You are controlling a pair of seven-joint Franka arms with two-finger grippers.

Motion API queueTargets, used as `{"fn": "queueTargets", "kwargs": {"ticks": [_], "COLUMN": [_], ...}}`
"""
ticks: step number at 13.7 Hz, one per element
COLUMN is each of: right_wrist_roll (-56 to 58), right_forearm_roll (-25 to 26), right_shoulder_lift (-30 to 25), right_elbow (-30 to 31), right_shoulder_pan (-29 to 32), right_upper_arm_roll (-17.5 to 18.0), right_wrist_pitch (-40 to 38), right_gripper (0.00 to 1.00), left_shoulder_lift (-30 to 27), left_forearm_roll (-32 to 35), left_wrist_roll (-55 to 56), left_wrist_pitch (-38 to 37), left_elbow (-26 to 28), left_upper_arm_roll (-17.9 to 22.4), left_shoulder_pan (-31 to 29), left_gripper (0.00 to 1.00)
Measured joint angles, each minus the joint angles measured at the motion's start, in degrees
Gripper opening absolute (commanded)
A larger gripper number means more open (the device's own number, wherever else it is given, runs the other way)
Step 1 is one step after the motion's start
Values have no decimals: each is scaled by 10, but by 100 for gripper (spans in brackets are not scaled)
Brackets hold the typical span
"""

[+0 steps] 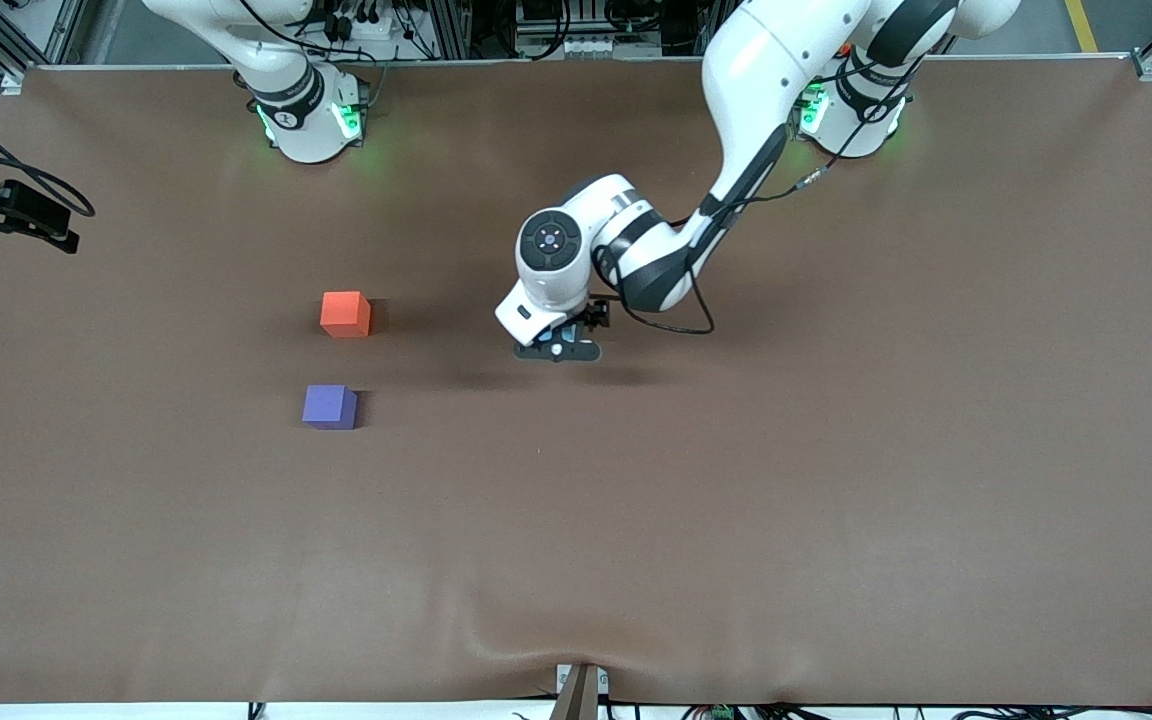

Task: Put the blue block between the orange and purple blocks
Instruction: 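Carry the blue block with the left gripper toward the table middle, then release the block, withdraw the left gripper while the right gripper approaches, then reach the right gripper over the light blue block and lower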

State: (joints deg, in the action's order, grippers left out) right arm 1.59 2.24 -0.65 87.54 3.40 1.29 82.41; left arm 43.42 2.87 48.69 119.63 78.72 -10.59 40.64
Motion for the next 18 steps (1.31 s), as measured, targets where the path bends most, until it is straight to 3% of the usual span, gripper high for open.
{"fn": "queueTargets", "kwargs": {"ticks": [4,9,13,16,18], "right_wrist_roll": [1,-5,-98,-194,-268], "right_forearm_roll": [-1,-5,-27,-82,-91], "right_shoulder_lift": [17,28,31,54,71], "right_elbow": [0,0,7,12,17], "right_shoulder_pan": [-2,-43,-118,-161,-200], "right_upper_arm_roll": [2,6,8,9,10], "right_wrist_pitch": [0,-18,-18,11,34], "right_gripper": [100,100,100,100,100], "left_shoulder_lift": [-91,-157,-183,-231,-268], "left_forearm_roll": [2,5,6,9,9], "left_wrist_roll": [0,-113,-214,-294,-350], "left_wrist_pitch": [-43,-159,-216,-247,-252], "left_elbow": [-5,0,14,43,71], "left_upper_arm_roll": [47,52,51,50,51], "left_shoulder_pan": [-32,-195,-296,-345,-385], "left_gripper": [100,100,100,100,100]}}
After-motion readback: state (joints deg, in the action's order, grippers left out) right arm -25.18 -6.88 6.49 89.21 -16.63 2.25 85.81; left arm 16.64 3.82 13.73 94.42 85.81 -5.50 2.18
